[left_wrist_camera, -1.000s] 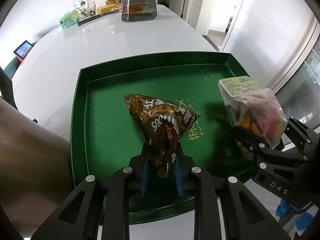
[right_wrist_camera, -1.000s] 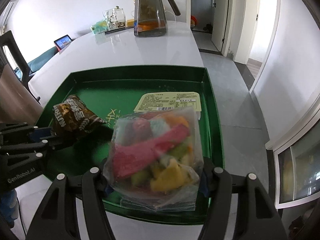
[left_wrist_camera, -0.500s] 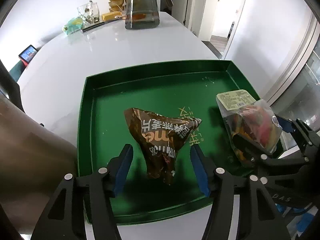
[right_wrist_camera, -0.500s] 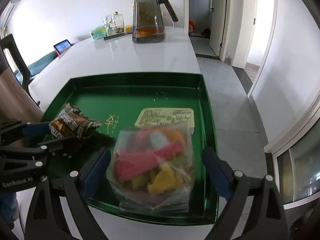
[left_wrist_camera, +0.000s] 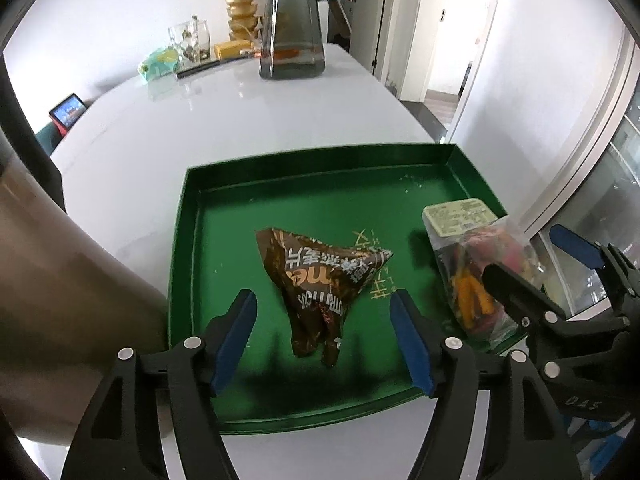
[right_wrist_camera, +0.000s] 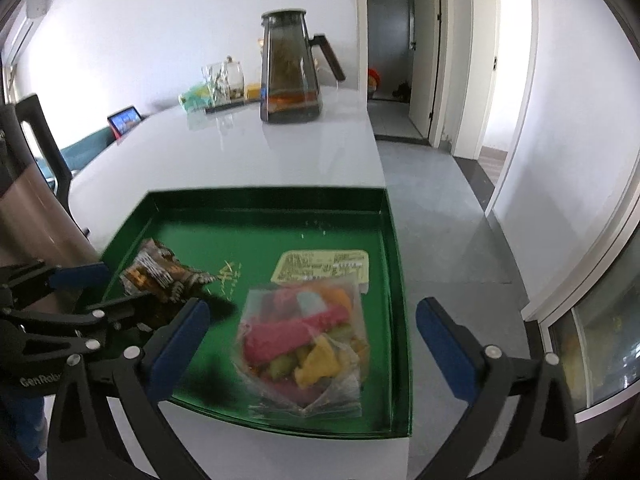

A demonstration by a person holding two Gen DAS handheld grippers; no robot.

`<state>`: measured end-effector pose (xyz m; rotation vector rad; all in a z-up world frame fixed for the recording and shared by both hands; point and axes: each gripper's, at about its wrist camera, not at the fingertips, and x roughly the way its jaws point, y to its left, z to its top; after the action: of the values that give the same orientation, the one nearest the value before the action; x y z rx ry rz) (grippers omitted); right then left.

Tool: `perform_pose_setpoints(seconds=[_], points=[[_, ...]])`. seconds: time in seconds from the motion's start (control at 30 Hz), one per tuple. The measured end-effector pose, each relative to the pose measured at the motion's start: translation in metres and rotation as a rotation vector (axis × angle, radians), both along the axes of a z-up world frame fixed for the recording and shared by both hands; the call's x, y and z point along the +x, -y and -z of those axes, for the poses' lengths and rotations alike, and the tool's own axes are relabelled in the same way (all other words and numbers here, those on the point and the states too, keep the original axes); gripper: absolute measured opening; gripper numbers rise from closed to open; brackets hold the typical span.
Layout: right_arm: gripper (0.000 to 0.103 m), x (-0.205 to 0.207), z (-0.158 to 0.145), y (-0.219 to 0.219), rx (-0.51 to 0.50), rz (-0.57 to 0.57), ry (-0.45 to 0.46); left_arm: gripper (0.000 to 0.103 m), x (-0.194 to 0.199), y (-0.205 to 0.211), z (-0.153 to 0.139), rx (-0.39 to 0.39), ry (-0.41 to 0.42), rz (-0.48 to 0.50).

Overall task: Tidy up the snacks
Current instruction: 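Lower both bags into the green tray and open both grippers, then withdraw both grippers from the tray back toward the remaining snacks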

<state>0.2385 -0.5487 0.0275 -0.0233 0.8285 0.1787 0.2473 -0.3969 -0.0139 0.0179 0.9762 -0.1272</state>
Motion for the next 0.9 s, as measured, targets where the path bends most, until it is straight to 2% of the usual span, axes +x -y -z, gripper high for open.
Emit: perform_pose_setpoints(seconds=[0.4,0.7,0.9], points=[[0.103,-0.025,-0.025,0.005,0.021,0.046,0.067,0.064,-0.024,-0.003,-0.023,-0.037,0.038,0.029],[0.103,-0.063,-0.047,0.008,0.035,0.085,0.102,0.064,-0.065,0.001,-0.046,-0.076,0.067,0.132],[0.103,-0.095,-0.068,-0.009,0.001,0.076,0.137,0.064,-0.093,-0.012,-0.059,-0.104,0.074,0.191]])
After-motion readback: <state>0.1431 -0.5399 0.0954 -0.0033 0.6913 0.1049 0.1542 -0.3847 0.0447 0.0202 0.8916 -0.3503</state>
